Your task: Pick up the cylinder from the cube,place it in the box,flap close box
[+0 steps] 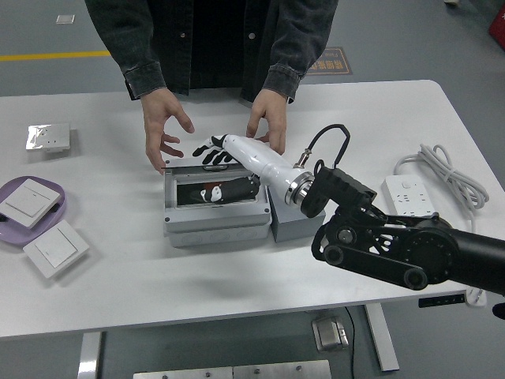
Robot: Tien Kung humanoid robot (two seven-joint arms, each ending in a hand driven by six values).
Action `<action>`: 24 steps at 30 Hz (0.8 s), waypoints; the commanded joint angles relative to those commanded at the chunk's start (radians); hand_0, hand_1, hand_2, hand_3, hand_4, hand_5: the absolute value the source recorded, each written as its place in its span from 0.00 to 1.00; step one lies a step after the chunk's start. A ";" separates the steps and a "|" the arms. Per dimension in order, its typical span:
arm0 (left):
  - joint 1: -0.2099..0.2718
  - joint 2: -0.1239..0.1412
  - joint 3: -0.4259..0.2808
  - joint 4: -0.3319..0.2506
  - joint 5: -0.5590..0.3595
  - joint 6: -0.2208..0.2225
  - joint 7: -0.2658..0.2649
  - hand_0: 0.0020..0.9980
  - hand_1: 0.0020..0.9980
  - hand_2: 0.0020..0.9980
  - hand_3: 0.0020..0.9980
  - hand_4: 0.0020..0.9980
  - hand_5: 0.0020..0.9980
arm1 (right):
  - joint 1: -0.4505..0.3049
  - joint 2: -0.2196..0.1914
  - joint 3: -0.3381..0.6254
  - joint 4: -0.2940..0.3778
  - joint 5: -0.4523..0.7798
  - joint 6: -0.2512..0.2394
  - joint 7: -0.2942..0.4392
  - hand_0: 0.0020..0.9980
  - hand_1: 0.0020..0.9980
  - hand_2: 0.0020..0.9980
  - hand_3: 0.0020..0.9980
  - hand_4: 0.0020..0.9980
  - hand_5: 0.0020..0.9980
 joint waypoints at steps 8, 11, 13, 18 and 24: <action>0.003 -0.003 0.014 -0.002 -0.015 0.001 -0.007 0.61 0.62 0.59 0.61 0.68 0.23 | -0.061 -0.018 0.003 0.008 0.096 -0.002 0.029 0.57 0.63 0.65 0.72 0.88 0.39; 0.004 -0.003 0.016 -0.001 -0.018 0.001 -0.009 0.61 0.62 0.59 0.61 0.68 0.23 | -0.080 -0.040 0.048 0.004 0.162 -0.007 0.058 0.57 0.63 0.65 0.72 0.88 0.39; 0.005 -0.003 0.015 -0.001 -0.018 0.000 -0.009 0.61 0.62 0.59 0.61 0.68 0.23 | -0.091 -0.058 0.086 0.013 0.188 -0.010 0.068 0.56 0.63 0.65 0.72 0.87 0.40; 0.010 -0.003 0.009 0.001 -0.015 0.000 -0.007 0.61 0.62 0.59 0.61 0.68 0.23 | -0.138 -0.120 0.203 0.074 0.140 -0.016 0.063 0.55 0.63 0.64 0.72 0.87 0.40; 0.021 -0.003 0.013 0.002 -0.029 0.001 -0.012 0.61 0.62 0.59 0.61 0.68 0.23 | -0.251 -0.163 0.373 0.129 0.065 -0.021 0.092 0.55 0.62 0.64 0.71 0.86 0.41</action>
